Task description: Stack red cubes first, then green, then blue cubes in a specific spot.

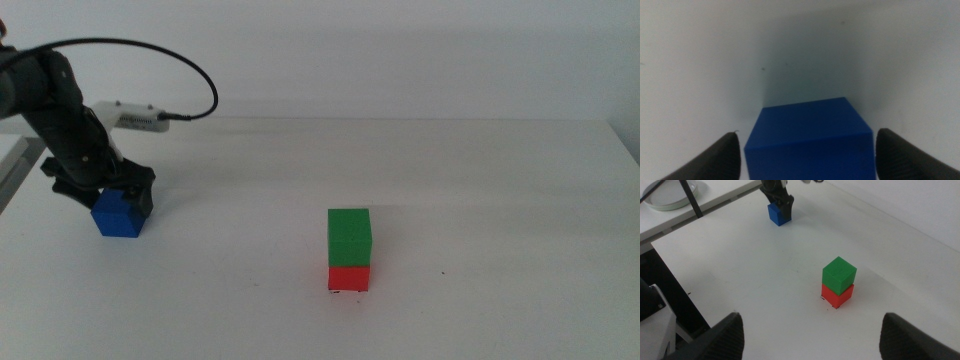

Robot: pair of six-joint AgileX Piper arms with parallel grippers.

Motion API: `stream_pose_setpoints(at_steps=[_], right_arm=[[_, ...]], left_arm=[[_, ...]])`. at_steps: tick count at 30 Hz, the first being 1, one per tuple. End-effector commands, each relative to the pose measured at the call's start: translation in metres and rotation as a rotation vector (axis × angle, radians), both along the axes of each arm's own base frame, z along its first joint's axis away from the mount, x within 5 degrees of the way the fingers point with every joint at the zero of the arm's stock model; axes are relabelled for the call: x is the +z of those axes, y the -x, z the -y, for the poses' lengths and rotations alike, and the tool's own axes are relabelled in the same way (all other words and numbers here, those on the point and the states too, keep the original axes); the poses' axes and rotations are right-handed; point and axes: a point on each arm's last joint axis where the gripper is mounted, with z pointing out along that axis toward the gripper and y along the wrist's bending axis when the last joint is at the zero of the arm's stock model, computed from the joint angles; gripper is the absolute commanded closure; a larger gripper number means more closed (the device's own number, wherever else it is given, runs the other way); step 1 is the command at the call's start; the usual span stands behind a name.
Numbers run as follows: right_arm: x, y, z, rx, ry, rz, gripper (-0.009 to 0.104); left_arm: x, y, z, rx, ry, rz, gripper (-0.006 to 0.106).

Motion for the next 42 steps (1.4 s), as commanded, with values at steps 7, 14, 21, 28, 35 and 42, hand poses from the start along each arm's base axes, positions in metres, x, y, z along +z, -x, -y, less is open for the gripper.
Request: stream_pose_setpoints(at_steps=[7, 14, 21, 28, 35, 42], right_arm=[[0.0, -0.001, 0.001, -0.003, 0.004, 0.016, 0.002], [0.0, -0.001, 0.001, -0.003, 0.004, 0.016, 0.002], [0.0, 0.0, 0.0, 0.0, -0.001, 0.014, 0.002], [0.0, 0.0, 0.0, 0.0, -0.001, 0.014, 0.002], [0.0, 0.0, 0.0, 0.0, -0.001, 0.014, 0.002], [0.0, 0.0, 0.0, 0.0, -0.001, 0.014, 0.002]], left_arm=[[0.005, 0.006, 0.004, 0.069, 0.043, -0.06, 0.07], [0.093, 0.041, 0.032, 0.202, -0.004, -0.005, 0.102], [0.167, 0.087, 0.141, 0.259, 0.055, 0.173, 0.102], [0.167, 0.119, 0.241, 0.215, 0.111, 0.177, 0.102], [0.149, 0.119, 0.288, 0.166, 0.104, 0.16, 0.102], [0.127, 0.111, 0.297, 0.195, 0.083, 0.113, 0.102]])
